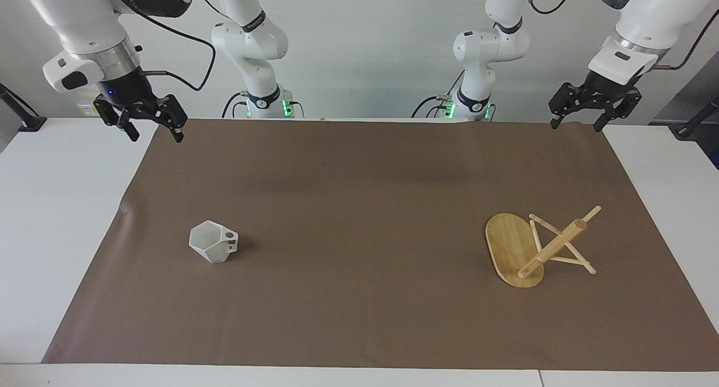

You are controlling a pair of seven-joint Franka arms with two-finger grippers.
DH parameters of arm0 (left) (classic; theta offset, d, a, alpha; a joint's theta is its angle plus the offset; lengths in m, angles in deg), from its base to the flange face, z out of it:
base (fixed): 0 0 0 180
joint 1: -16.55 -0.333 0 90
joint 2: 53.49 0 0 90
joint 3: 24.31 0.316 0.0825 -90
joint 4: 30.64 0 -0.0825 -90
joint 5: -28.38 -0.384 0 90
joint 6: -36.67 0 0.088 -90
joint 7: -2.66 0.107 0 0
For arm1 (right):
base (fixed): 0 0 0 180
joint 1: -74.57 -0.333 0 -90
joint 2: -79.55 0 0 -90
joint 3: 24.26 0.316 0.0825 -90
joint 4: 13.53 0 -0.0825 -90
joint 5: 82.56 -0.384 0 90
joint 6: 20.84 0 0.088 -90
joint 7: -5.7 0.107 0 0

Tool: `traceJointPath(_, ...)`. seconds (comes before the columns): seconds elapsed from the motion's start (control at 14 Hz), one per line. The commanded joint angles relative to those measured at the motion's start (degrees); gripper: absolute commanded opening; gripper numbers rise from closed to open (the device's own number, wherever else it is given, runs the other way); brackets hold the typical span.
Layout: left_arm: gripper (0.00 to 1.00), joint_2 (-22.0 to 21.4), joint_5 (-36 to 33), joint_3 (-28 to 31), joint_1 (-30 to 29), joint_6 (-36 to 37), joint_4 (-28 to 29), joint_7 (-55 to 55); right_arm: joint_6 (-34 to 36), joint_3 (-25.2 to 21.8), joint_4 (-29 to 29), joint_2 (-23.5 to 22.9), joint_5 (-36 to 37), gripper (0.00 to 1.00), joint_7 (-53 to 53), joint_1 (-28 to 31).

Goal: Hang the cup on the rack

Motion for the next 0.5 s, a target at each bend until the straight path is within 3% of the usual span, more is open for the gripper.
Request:
traceJointPath(0.0, 1.0, -1.1, -0.1, -0.2, -0.5, 0.5, 0.8, -0.4, 0.9, 0.2, 1.3, 1.1, -0.1, 1.0, 0.8, 0.2)
traceJointPath(0.43, 1.0, -1.1, -0.1, -0.2, -0.5, 0.5, 0.8, -0.4, 1.0, 0.2, 1.4, 1.1, -0.1, 1.0, 0.7, 0.3)
